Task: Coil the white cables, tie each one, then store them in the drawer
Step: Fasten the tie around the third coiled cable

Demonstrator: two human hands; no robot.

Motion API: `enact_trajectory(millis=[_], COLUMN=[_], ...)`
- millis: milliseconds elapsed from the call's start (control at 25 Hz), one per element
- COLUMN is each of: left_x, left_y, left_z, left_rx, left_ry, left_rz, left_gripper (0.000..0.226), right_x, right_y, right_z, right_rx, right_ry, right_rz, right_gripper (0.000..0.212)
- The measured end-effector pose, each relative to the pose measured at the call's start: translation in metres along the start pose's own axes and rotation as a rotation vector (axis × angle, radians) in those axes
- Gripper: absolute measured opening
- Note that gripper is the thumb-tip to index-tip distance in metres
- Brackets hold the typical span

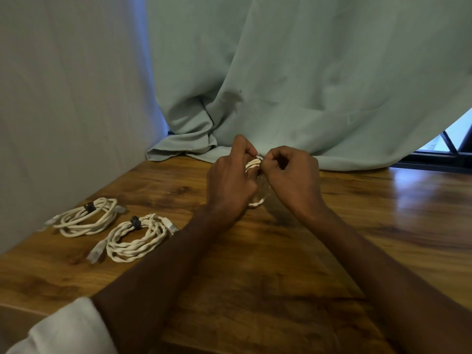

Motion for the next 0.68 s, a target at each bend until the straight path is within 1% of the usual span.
enact_trajectory(millis=[80,160,280,440,600,680], left_x=[0.002,0.002,0.004,0.008,0.009,0.01], left_y=[0.001,0.002,0.001,-0.001,-0.002,-0.004], left_z=[-0.001,-0.002,-0.003,-0.005,-0.004,-0.003], left_rx=[-0.001,-0.019,-0.012,0.005,0.026,0.051], left_ry=[0.018,0.01,0.001,0.05,0.083,0.112], left_rz=[0.007,0.025,0.005,0.029,0.05,0.06], left_gripper=[0.037,0.038,0.03,0.016,0.015,0.016], right_x=[0.003,0.004,0.003,0.002,-0.005,-0.013], right_y=[-0.001,-0.002,-0.006,-0.006,-0.01,-0.012], right_z=[-0.001,-0.001,0.001,0.0,-0.001,0.0], right_rx=[0.033,0.021,-0.003,-0.004,0.012,0.0], right_ry=[0.053,0.073,0.047,0.027,-0.012,-0.073], right_rz=[-0.016,-0.021,-0.063,-0.146,-0.2,-0.247], right_gripper=[0.015,0.013,0.011,0.014,0.012,0.01])
Point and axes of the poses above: each hand's wrist, its own z-axis towards the middle knuckle, its own y-axis out of the palm, x = y × z, the point moved 4 cm from there along z, towards the middle knuckle, and after that the axes turned 14 degrees about -y, right-handed, at the moved point
